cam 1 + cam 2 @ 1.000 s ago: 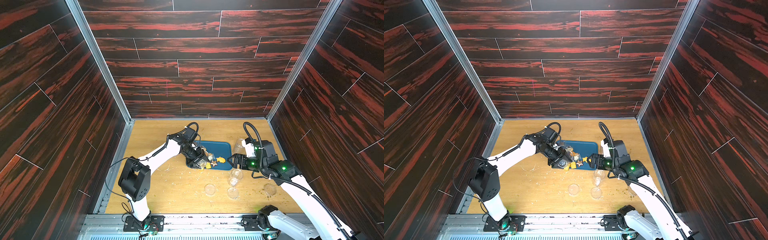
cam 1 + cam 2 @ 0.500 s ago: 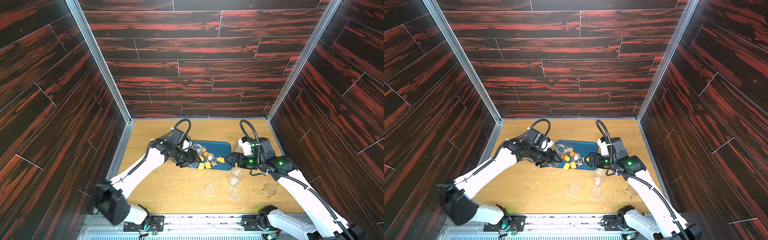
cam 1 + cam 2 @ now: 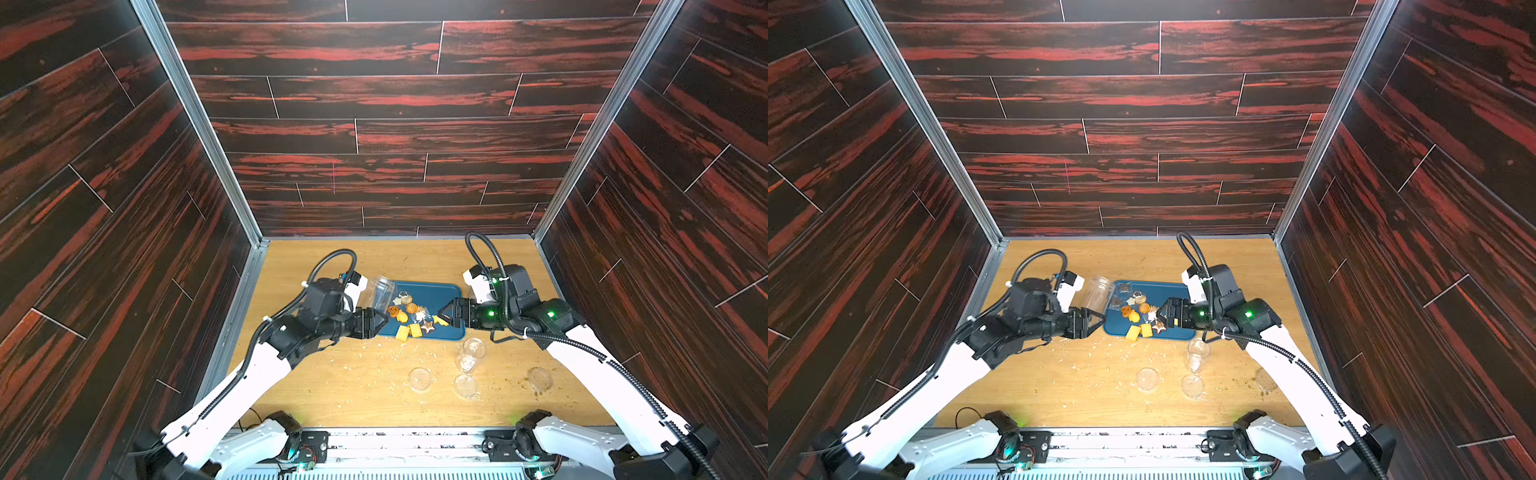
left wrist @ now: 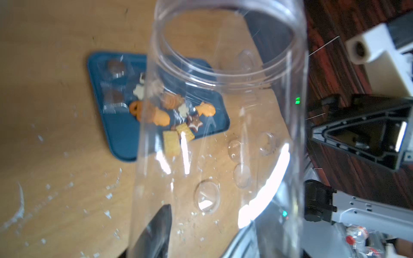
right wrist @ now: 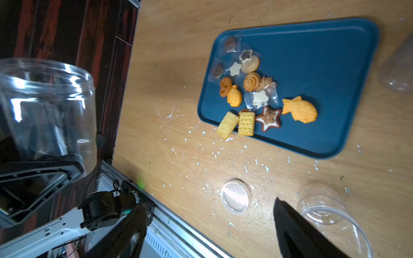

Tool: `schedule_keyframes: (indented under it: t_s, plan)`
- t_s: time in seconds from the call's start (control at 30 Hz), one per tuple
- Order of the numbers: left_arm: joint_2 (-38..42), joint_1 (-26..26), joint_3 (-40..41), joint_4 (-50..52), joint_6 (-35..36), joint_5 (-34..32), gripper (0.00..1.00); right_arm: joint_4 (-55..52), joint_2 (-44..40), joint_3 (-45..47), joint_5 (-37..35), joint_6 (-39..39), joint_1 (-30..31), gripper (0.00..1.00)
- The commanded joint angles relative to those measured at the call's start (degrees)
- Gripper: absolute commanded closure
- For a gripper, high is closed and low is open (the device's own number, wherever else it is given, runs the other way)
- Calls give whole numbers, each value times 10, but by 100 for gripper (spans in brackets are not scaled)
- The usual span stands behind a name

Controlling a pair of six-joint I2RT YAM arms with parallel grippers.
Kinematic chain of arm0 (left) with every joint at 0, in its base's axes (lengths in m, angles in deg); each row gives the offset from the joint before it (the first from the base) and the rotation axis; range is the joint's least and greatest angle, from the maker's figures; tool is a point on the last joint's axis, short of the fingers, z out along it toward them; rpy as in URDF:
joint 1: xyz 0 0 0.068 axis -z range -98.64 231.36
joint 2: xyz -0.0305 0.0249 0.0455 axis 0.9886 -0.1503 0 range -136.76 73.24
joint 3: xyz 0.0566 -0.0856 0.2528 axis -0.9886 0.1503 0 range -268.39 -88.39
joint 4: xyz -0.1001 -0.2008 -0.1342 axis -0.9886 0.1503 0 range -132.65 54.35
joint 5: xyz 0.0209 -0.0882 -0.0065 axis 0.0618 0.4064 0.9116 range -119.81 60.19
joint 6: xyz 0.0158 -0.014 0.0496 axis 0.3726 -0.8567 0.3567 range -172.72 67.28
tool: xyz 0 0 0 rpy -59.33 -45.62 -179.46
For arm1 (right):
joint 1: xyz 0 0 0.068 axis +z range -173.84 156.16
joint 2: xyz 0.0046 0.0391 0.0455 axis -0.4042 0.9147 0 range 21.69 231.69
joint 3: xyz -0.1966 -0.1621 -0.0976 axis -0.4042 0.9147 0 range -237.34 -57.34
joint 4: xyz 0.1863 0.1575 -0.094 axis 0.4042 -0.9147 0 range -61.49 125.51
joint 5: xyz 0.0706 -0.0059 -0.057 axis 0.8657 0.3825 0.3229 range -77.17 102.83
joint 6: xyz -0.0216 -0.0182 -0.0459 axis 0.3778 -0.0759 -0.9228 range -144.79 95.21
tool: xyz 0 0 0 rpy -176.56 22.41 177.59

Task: Pour the cookies out of the jar
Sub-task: Pour the cookies in the jar onto the tray, then place the jar at the center of the board.

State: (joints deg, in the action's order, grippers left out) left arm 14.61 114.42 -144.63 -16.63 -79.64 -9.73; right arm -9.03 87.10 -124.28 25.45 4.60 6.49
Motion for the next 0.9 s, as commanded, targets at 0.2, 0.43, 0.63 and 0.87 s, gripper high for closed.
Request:
schedule_keyframes:
  t_s: [0.2, 0.43, 0.63, 0.87]
  plan:
    - [136, -3, 117, -168, 105, 10, 56, 2, 14, -26, 25, 27, 49, 8]
    - [190, -3, 138, -181, 166, 28, 52, 127, 19, -115, 168, 77, 59, 8]
    - [190, -3, 106, -137, 222, 43, 52, 44, 106, -270, 158, 35, 114, 8]
    - [172, -2, 64, -105, 275, 60, 52, -105, 208, -452, 82, -32, 173, 8]
